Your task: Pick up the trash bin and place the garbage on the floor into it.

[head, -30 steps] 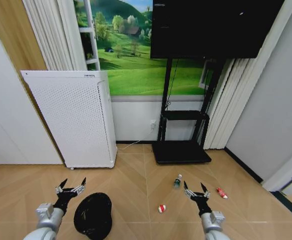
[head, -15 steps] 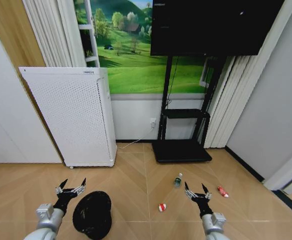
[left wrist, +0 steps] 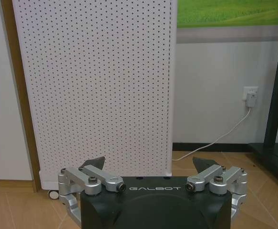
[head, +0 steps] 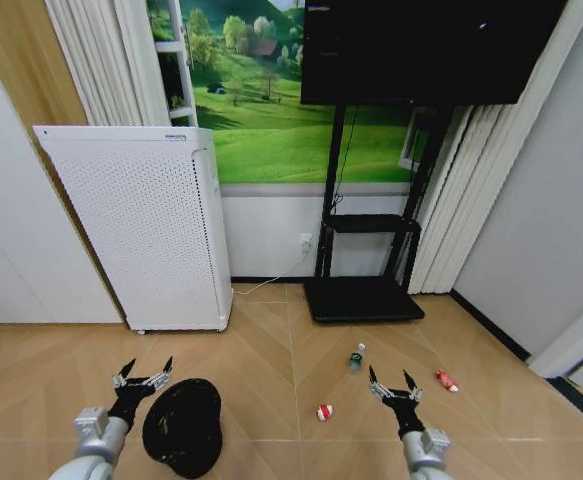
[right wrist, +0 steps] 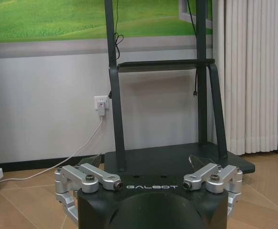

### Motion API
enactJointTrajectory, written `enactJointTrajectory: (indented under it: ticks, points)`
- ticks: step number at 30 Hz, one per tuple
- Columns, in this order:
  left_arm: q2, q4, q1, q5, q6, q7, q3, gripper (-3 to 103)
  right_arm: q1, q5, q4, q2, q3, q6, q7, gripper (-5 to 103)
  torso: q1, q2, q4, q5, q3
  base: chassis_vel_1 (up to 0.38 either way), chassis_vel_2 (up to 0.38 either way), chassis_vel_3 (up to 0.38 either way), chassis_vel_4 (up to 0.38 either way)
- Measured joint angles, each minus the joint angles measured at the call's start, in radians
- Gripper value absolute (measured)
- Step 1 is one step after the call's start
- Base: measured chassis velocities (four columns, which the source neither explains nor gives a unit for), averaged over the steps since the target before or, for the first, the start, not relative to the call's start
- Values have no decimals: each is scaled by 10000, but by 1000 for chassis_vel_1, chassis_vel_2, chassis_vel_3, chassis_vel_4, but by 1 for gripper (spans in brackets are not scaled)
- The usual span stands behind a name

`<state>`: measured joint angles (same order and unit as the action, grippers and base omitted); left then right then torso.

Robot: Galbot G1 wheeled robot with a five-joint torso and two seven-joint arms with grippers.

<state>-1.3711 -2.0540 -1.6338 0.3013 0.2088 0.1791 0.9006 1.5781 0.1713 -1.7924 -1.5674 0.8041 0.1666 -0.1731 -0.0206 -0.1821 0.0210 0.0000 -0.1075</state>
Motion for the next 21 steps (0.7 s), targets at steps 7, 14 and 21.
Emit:
enactJointTrajectory:
  ticks: [7,14,21]
  points:
    - [-11,59,9,12,-52,-1,14,100,9,-11,-4,-3,9,4,10,100,56,247,0,0,193,0,0,0,0]
    - [-9,60,13,19,-58,-7,21,100,10,-29,-35,-16,14,0,15,100,131,545,0,0,414,0,0,0,0]
    - [84,-8,-121,-81,-129,-257,56,100,-23,-34,8,-10,5,-17,19,100,186,853,0,0,668,0,0,0,0]
